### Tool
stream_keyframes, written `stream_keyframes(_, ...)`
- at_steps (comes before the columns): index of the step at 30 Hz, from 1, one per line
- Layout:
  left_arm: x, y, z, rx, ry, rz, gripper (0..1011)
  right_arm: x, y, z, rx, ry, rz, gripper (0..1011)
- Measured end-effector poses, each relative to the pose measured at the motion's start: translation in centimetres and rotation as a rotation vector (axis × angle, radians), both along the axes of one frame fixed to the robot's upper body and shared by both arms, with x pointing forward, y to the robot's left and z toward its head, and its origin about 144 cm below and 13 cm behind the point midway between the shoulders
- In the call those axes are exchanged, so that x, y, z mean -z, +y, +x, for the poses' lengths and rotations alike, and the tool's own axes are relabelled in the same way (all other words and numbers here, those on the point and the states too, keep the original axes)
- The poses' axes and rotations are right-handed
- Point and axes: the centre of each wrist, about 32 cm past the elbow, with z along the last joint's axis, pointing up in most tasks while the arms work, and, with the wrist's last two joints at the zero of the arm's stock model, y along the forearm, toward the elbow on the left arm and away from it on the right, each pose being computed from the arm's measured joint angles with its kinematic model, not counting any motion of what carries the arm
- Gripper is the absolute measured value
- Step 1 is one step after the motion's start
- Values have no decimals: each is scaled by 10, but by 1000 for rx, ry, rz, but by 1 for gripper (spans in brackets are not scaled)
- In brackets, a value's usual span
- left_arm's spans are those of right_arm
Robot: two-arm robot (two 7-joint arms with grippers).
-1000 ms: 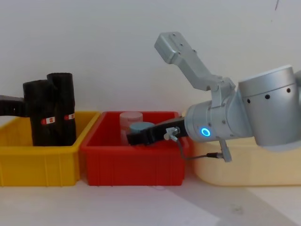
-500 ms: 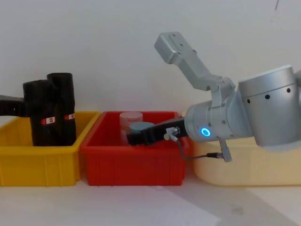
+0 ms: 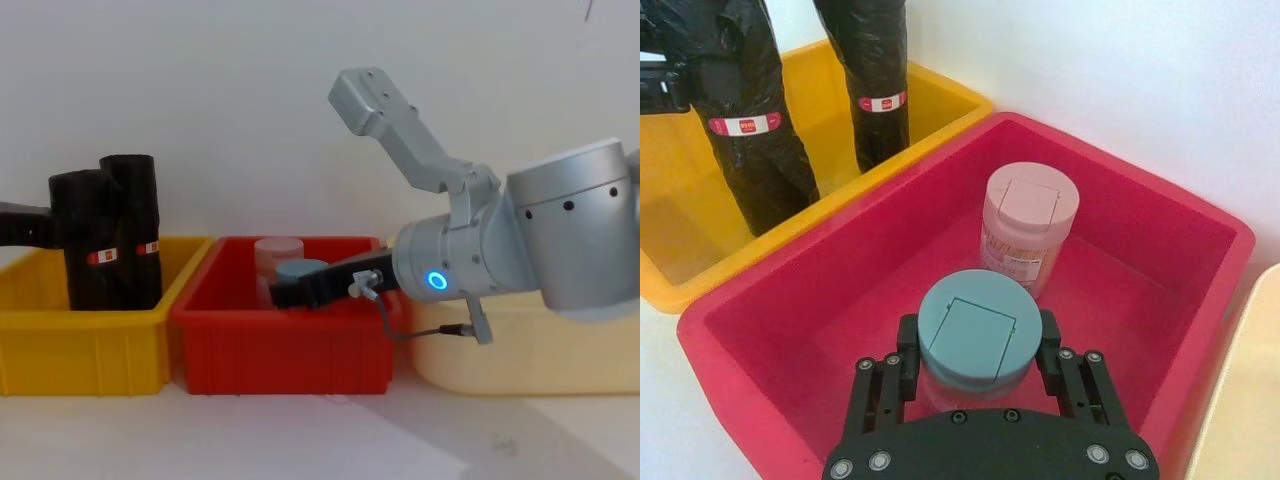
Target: Pick up the garbage bag with the one hand and transfer it to the other hand.
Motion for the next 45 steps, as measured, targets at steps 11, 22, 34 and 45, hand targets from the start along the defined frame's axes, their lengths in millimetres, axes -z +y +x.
stream_keyframes(11,-10,-3,-1,11,-20,6,400,-4,-3,0,-10,-4,22,665)
stream_keyframes(22,-53,-12,-6,57,-87,37,400,-27,-18,-4,-34,-49,144,665)
stream_keyframes(34,-92,-23,7,155,-151,56,400,-56,-44,-11,8,-162,253,665)
stream_keyframes(45,-104,-36,45,290,-174,20,400,-65,-68,-20,125,-263,265,666)
